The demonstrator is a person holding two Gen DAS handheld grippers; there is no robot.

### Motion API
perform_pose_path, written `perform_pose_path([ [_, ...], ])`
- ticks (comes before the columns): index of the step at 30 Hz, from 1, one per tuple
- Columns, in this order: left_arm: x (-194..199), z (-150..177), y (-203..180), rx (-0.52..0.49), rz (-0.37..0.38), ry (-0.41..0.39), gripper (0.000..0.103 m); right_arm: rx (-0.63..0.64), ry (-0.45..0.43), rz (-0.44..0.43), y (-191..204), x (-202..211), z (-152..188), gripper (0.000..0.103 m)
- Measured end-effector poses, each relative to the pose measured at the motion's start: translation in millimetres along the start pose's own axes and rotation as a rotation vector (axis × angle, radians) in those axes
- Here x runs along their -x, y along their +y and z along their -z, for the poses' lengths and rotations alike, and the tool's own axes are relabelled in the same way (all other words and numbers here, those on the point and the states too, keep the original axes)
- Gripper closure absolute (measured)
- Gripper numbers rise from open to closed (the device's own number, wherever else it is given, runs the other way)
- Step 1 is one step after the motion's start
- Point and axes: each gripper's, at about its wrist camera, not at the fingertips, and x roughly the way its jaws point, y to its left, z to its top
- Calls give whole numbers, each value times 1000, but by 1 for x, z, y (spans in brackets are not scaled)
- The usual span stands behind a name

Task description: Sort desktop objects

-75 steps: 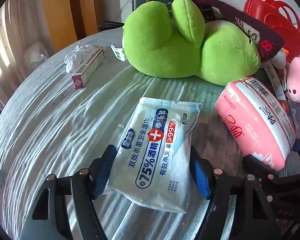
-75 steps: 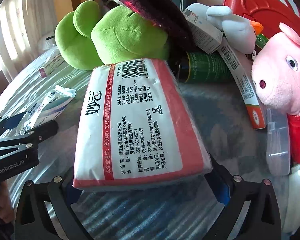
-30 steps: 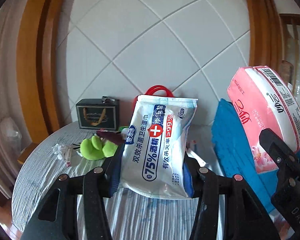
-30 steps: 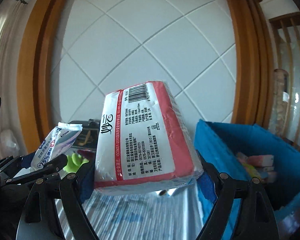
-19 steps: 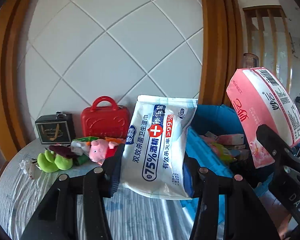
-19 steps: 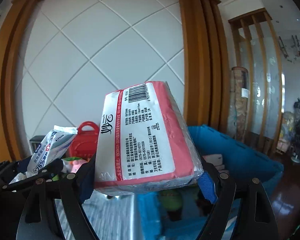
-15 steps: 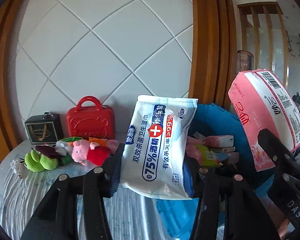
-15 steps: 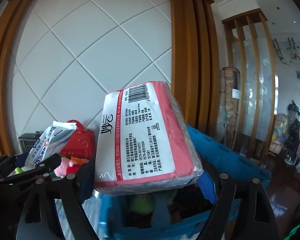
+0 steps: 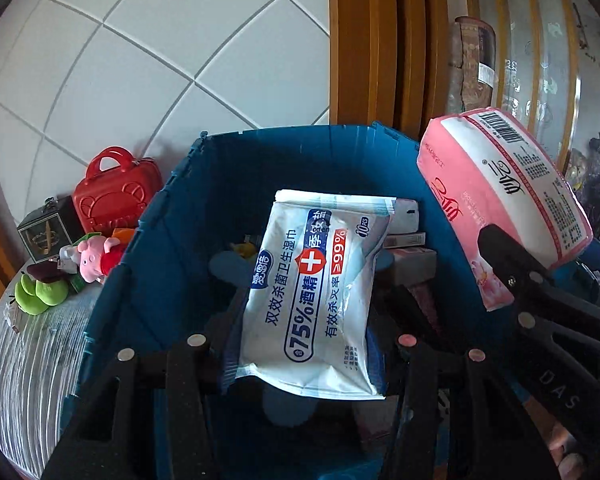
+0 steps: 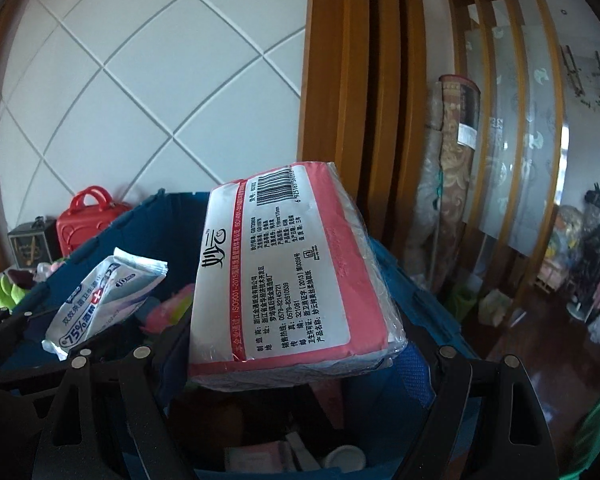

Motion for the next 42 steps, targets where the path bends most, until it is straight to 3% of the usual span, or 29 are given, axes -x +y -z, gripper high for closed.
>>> perform_pose_path([
  [12,-3,0,-27,13,-43,6,52,12,38,-11,-36,-9,9,17],
  [21,3,-2,-31,16,-67,-2,42,25,-7,-31,-44,0,1,14],
  [26,10,-4,-31,14,-85,-25,26,12,-27,-29,-52,6,-2,11],
  [33,18,-7,-30,14,-87,-43,24,3,-52,-18,-58,18,-4,1],
  [42,54,-3,-15,38,-94,-174,24,10,-81,-41,-52,35,-6,0],
])
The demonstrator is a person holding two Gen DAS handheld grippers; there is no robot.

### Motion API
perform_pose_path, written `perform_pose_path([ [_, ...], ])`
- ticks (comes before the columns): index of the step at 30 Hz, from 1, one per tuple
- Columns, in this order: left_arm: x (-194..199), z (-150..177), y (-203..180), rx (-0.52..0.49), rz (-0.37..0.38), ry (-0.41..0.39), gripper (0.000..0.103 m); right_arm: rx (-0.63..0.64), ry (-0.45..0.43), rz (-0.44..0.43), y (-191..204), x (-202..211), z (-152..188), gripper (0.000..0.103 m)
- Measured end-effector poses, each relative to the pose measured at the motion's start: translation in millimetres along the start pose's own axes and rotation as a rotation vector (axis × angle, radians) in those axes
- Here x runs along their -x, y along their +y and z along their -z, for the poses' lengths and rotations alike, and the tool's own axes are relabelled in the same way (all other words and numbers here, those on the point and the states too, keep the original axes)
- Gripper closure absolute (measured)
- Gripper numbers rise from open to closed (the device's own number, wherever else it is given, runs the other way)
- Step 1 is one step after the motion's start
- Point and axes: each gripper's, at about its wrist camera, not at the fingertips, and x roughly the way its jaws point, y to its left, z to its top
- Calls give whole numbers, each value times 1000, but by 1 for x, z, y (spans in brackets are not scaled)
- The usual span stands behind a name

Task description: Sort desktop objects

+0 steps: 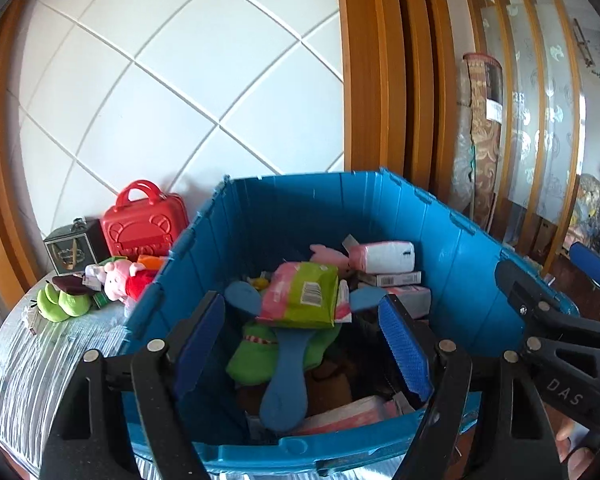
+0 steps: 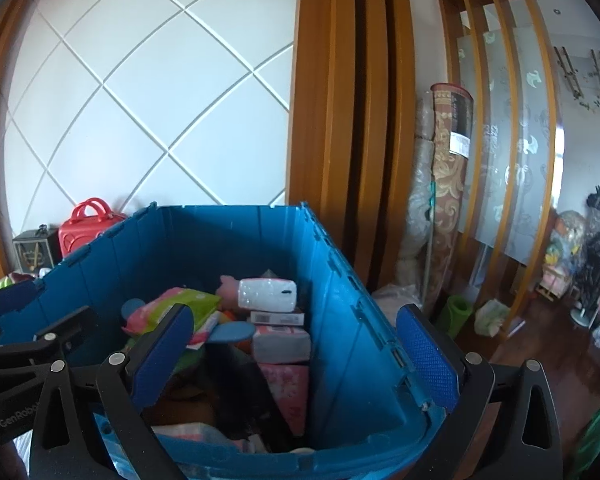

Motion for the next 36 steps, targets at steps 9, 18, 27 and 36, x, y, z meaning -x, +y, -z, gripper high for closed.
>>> perform_pose_path([
  [9,20,5,43,27,-90,16,24,20,-46,-97,37,13,-9,0],
  [18,33,16,118,111,-165,39,24,61,-63,-181,98,23,-14,0],
  [27,48,43,242,171,-220,23,24,83,-81,-245,212,44,-17,0],
  [36,51,67,403,140,-245,80,24,72,-47,-249,359,63,-12,0],
])
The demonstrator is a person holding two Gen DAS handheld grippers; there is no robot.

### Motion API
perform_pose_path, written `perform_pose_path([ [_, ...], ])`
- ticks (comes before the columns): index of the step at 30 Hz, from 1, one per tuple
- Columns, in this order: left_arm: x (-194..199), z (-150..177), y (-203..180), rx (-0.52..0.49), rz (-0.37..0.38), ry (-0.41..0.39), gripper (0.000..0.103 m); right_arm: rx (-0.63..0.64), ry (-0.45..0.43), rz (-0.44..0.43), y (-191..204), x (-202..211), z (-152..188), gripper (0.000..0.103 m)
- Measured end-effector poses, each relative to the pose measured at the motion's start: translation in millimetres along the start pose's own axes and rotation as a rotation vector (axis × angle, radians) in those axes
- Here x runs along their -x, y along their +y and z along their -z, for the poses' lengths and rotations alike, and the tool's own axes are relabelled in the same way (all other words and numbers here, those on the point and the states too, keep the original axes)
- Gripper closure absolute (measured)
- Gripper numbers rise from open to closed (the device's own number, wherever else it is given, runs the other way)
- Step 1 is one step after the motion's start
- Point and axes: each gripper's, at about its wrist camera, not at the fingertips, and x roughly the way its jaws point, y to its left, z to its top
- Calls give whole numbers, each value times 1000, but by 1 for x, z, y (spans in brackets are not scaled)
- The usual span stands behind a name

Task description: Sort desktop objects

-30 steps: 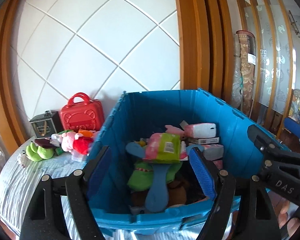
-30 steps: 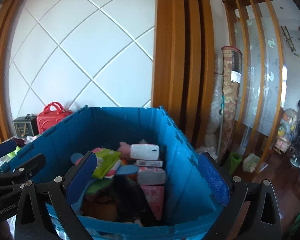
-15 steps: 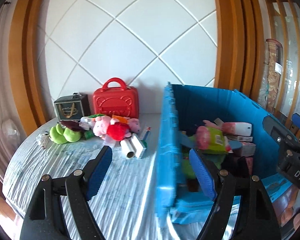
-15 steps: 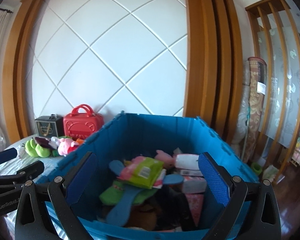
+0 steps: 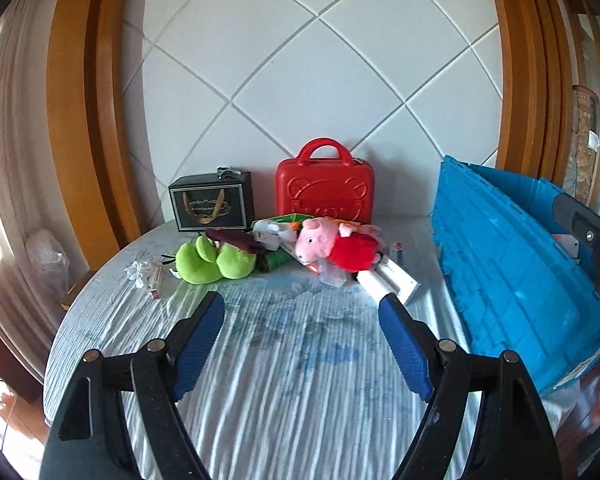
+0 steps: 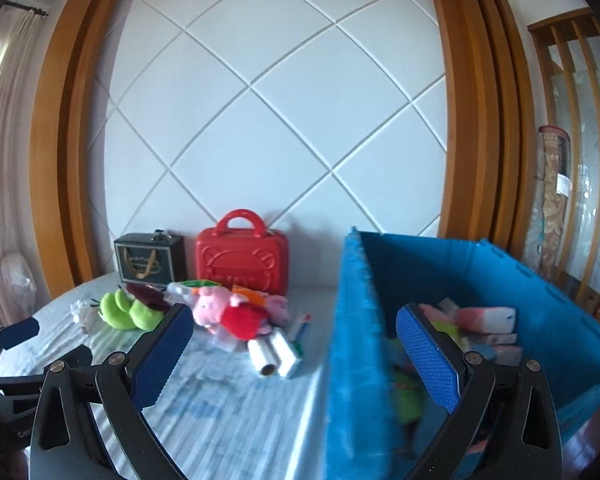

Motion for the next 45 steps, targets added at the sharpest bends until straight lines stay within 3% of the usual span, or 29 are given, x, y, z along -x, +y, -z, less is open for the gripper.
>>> perform_pose_path([
  [6,-48,17,82,52,-27,103,24,6,129,25,52,-34,13,0],
  [14,-117,40,148,117,-143,235,24,-3,251,-3,73,-109,35,0],
  [19,-151,42,188,153,-249,285,24,6,333,-96,91,-172,50,0],
  [25,-187,42,230,210,-296,332,24,-22,454,-219,131,-235,68,0],
  [30,-230,29,254,203,-273,356,24,3,515,-265,180,-271,74,0],
  [37,-327,2,283,211,-191,416,24,-32,628,-267,242,-337,85,0],
  [45,-417,-12,276,172,-91,463,24,-140,715,-285,288,-427,96,0],
])
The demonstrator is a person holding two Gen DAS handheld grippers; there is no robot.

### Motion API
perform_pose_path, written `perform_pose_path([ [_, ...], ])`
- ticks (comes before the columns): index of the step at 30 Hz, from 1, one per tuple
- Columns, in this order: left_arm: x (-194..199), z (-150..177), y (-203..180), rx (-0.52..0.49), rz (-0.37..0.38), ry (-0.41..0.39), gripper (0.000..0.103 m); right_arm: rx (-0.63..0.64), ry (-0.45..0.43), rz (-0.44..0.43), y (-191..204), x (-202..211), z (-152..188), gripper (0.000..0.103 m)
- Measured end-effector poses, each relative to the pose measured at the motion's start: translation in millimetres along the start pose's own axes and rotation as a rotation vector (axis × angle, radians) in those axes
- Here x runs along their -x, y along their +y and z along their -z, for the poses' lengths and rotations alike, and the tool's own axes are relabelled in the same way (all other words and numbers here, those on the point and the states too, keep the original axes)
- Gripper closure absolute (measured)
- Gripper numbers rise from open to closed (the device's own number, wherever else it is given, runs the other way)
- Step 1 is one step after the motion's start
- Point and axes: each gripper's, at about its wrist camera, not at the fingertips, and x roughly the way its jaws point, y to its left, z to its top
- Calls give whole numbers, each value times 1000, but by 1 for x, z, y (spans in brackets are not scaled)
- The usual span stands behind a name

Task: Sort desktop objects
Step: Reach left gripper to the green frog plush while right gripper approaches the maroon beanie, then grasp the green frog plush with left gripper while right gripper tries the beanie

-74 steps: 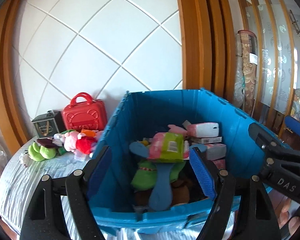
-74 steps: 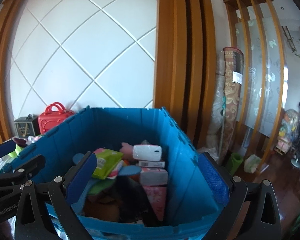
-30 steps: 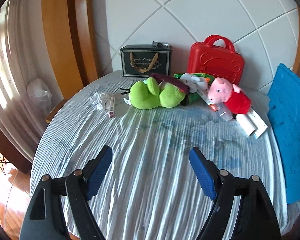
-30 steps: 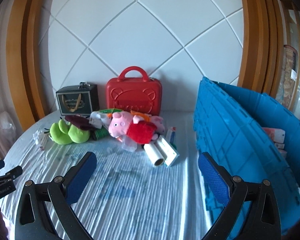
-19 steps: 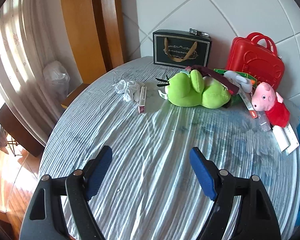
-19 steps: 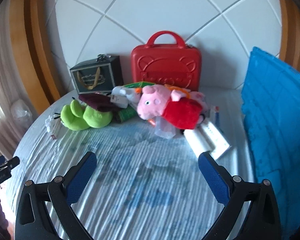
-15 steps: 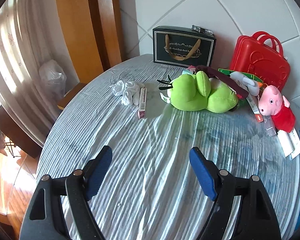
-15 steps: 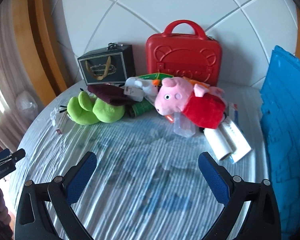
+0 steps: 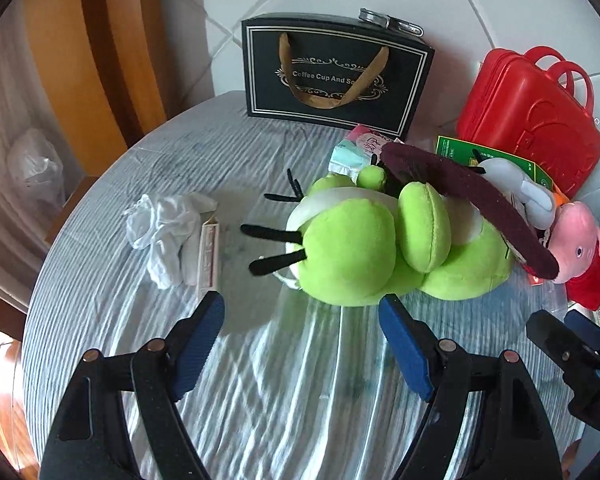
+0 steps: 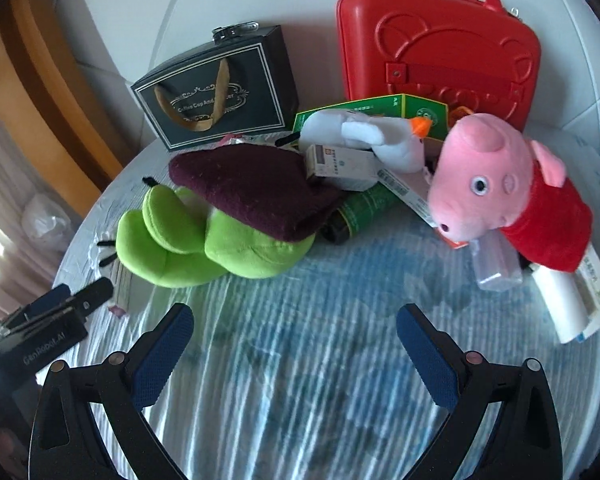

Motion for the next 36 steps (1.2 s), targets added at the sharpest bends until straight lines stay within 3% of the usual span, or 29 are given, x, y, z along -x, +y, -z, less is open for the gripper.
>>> perform_pose_path([
  [7,-46,-32,-20,-46,27,14,23,-8,51,-15,11,-49,-33,1],
  [9,-57,-33,-20,-45,32,13,23,-8,50,-14,14,-57,-38,7],
  [13,-63,-35,-7,-8,93,14,19,-39,69,-55,12,-77,-47,7],
  [15,-61,-29,-7,-47,109,11,19,-44,78,-61,14,-83,-51,6],
  [20,-62,-26,-14,-86,74,-2,19,12,102,11,30,-97,-53,8],
  [24,-60,-12,-15,-103,131,11,29,11,130,-19,21,-98,-39,21],
  [27,-47,8,-24,-154,103,-13,35,17,127,-34,18,-87,-21,28],
  [31,-30,41,-27,-191,89,2,42,21,140,-57,16,-69,7,31],
  [36,2,87,-24,-209,121,34,42,29,167,-75,8,-27,62,31],
])
